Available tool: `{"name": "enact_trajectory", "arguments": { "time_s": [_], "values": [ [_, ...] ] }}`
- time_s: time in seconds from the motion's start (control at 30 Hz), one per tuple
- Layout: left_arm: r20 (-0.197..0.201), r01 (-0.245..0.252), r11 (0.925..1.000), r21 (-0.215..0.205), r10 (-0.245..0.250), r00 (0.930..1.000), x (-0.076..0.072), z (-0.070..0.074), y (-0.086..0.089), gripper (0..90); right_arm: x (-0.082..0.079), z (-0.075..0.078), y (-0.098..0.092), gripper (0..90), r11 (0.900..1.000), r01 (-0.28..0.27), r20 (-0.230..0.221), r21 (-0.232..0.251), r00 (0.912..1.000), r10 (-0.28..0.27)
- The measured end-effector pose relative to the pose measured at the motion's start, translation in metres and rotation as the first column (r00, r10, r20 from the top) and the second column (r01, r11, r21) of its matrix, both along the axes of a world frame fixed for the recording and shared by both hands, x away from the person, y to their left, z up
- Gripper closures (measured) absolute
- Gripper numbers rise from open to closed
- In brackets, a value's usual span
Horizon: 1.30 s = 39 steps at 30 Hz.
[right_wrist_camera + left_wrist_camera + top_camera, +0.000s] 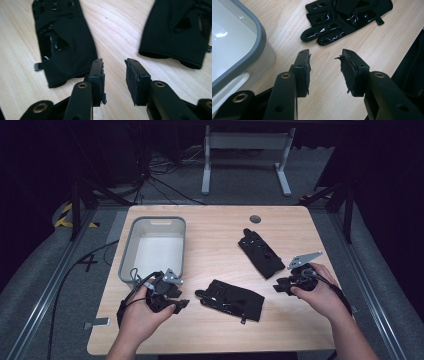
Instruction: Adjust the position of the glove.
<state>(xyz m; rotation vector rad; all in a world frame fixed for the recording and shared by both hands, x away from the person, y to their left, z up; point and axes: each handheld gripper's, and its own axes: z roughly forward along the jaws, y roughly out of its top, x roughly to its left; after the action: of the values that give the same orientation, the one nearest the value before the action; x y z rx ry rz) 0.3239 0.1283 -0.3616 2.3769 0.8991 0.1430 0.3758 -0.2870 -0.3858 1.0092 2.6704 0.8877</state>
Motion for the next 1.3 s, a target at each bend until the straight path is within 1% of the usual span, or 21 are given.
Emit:
{"name": "enact_trajectory", "arguments": {
  "time_s": [0.13,0.3,0.33,0.37,0.4,0.47,0.5,0.53,0.57,0.6,0.63,0.67,0.8,0.83,0.97,1.03,1.07,1.17,1.2,1.23,1.3],
  "values": [
    [-0.006,0.004,0.9998,-0.017,-0.005,1.0000,0.001,0.001,0.000,57.8,-0.006,0.002,0.009,64.0,0.999,-0.032,0.009,0.018,0.9994,0.032],
    [-0.002,0.006,0.9997,-0.023,-0.006,1.0000,0.001,0.001,-0.001,56.5,-0.011,0.003,0.020,60.1,0.998,-0.060,0.014,0.031,0.9981,0.060],
    [-0.003,0.009,0.9998,-0.019,-0.009,1.0000,0.001,0.001,-0.001,56.3,-0.013,0.001,0.028,58.4,0.997,-0.074,0.023,0.029,0.9971,0.073],
    [-0.003,0.009,0.9998,-0.019,-0.009,1.0000,0.001,0.001,-0.001,56.3,-0.013,0.001,0.028,58.4,0.997,-0.074,0.023,0.029,0.9971,0.073],
    [-0.005,0.013,0.9997,-0.019,-0.013,0.9999,0.000,0.001,-0.001,56.3,-0.015,-0.003,0.038,56.8,0.995,-0.095,0.019,0.030,0.9953,0.095],
    [-0.002,0.011,0.9997,-0.022,-0.011,0.9999,-0.001,0.001,-0.001,56.1,-0.015,-0.008,0.048,54.5,0.993,-0.117,0.011,0.033,0.9931,0.117],
    [-0.002,0.011,0.9997,-0.022,-0.011,0.9999,-0.001,0.001,-0.001,56.1,-0.015,-0.008,0.048,54.5,0.993,-0.117,0.011,0.033,0.9931,0.117],
    [-0.001,0.009,0.9997,-0.024,-0.009,1.0000,-0.001,0.001,0.000,56.1,-0.016,-0.015,0.058,53.6,0.990,-0.143,0.007,0.019,0.9897,0.143],
    [0.001,0.006,0.9997,-0.025,-0.006,1.0000,-0.001,0.001,0.000,56.1,-0.016,-0.015,0.058,53.6,0.990,-0.143,0.007,0.019,0.9897,0.143],
    [0.000,0.003,0.9997,-0.024,-0.003,1.0000,-0.001,0.001,0.000,56.0,-0.016,-0.024,0.068,52.6,0.987,-0.158,-0.013,0.015,0.9874,0.158],
    [-0.001,0.004,0.9997,-0.024,-0.004,1.0000,-0.001,0.000,0.000,56.0,-0.016,-0.024,0.068,52.6,0.987,-0.158,-0.013,0.015,0.9874,0.158],
    [-0.001,0.005,0.9998,-0.020,-0.005,1.0000,-0.001,0.000,0.000,56.0,-0.016,-0.031,0.076,51.5,0.985,-0.173,-0.018,0.008,0.9847,0.173],
    [-0.001,0.008,0.9998,-0.019,-0.008,1.0000,-0.001,-0.001,-0.001,55.8,-0.017,-0.037,0.084,51.5,0.983,-0.185,-0.018,-0.009,0.9826,0.185],
    [-0.004,0.011,0.9998,-0.017,-0.011,0.9999,-0.001,-0.001,-0.001,55.8,-0.017,-0.039,0.086,51.5,0.980,-0.199,-0.017,-0.018,0.9800,0.198],
    [-0.005,0.011,0.9998,-0.015,-0.011,0.9999,-0.002,-0.001,-0.001,55.6,-0.016,-0.044,0.092,51.4,0.979,-0.203,-0.016,-0.025,0.9792,0.202],
    [-0.003,0.006,0.9998,-0.017,-0.006,1.0000,-0.002,-0.002,-0.001,55.6,-0.015,-0.047,0.094,50.7,0.980,-0.196,-0.009,-0.029,0.9807,0.195],
    [-0.004,0.005,0.9998,-0.017,-0.005,1.0000,-0.002,-0.003,-0.001,55.6,-0.013,-0.051,0.097,47.4,0.981,-0.188,0.005,-0.038,0.9821,0.188],
    [-0.008,0.004,0.9999,-0.014,-0.004,1.0000,-0.002,-0.003,0.000,55.6,-0.011,-0.056,0.099,47.4,0.981,-0.185,0.018,-0.053,0.9823,0.186],
    [-0.009,0.007,0.9999,-0.012,-0.007,0.9999,-0.002,-0.003,0.000,55.5,-0.010,-0.058,0.100,48.0,0.980,-0.190,0.023,-0.052,0.9813,0.191],
    [-0.009,0.006,0.9999,-0.014,-0.006,0.9999,-0.002,-0.003,0.000,55.5,-0.010,-0.061,0.103,48.8,0.974,-0.212,0.042,-0.074,0.9756,0.215],
    [-0.008,0.004,0.9999,-0.014,-0.005,1.0000,-0.002,-0.003,0.000,55.4,-0.010,-0.061,0.103,51.6,0.973,-0.218,0.045,-0.078,0.9740,0.222]
  ]
}}
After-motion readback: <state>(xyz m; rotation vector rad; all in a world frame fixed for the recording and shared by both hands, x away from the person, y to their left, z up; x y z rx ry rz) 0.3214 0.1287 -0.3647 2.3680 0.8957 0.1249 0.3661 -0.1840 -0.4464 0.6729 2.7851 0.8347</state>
